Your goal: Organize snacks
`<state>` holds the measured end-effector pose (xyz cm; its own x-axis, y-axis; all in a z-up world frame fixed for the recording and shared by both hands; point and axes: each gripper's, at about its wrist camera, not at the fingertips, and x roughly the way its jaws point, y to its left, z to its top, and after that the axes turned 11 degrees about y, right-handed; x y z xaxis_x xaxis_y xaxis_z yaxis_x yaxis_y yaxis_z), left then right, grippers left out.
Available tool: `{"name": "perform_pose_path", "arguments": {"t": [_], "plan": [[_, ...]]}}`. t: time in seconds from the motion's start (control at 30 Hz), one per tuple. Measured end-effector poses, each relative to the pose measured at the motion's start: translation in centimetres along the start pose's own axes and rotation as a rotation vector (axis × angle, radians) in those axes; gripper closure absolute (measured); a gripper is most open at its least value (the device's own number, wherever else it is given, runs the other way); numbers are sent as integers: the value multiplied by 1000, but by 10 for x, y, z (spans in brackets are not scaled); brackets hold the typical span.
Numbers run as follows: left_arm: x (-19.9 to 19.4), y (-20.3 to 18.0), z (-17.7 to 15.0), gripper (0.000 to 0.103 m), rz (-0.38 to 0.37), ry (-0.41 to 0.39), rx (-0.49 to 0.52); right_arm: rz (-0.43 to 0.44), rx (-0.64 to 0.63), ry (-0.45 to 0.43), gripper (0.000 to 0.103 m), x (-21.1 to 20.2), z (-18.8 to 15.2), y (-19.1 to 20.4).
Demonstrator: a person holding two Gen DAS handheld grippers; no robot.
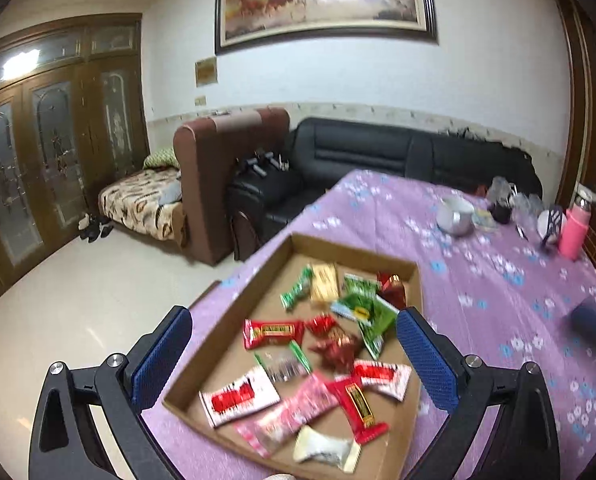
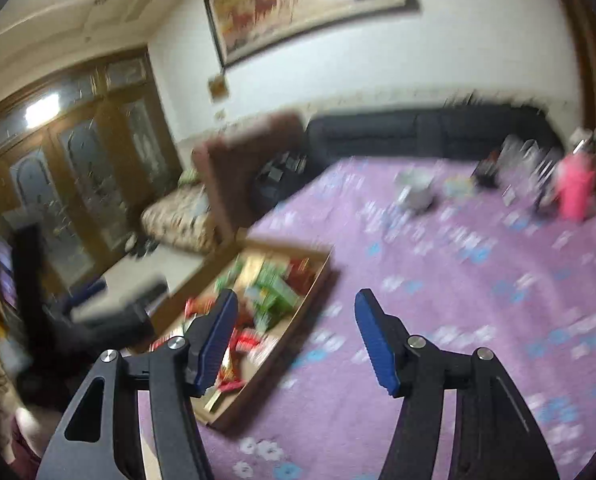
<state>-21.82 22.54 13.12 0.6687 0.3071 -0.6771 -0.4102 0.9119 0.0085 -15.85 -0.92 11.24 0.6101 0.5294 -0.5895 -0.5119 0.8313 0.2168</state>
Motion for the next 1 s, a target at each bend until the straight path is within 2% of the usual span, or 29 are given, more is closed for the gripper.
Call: {"name": "perform_pose_path", "arguments": {"t": [0.07, 0.1, 0.13, 0.23, 0.33, 0.43, 0.5, 0.57, 0.67, 0.73, 0.87, 1.0], "plan": [[1, -4, -1, 0, -4, 13, 4, -27, 2, -91, 40, -47, 14, -8], [-1, -6, -1, 0, -8, 16, 3, -41, -3, -127, 34, -67, 20, -11], [-7, -9, -4, 0, -14, 15, 4, -65, -18, -168, 28, -90, 29, -12], [-12, -12, -6, 0, -23, 8, 7, -169, -110, -276, 21, -161, 55, -6], [-13, -13, -8, 0, -27, 13, 16, -242, -194, -324, 10, -204, 74, 6], [-11, -12, -9, 0, -34, 21, 8, -277, -237, -312, 5, -213, 86, 15], [-7, -10, -9, 0, -39, 33, -1, -244, -247, -240, 4, -192, 86, 17], [-2, -9, -10, 0, -39, 47, -4, -209, -241, -142, 4, -154, 82, 16], [6, -6, -12, 0, -34, 71, -2, -118, -220, 69, 4, -64, 59, 18], [10, -3, -13, 0, -29, 81, -8, -72, -204, 144, 4, -14, 39, 20], [22, 4, -15, 0, -26, 111, -22, -9, -147, 224, 4, 64, 1, 26], [33, 13, -15, 0, -22, 130, -30, 13, -110, 276, 4, 102, -17, 38]]}}
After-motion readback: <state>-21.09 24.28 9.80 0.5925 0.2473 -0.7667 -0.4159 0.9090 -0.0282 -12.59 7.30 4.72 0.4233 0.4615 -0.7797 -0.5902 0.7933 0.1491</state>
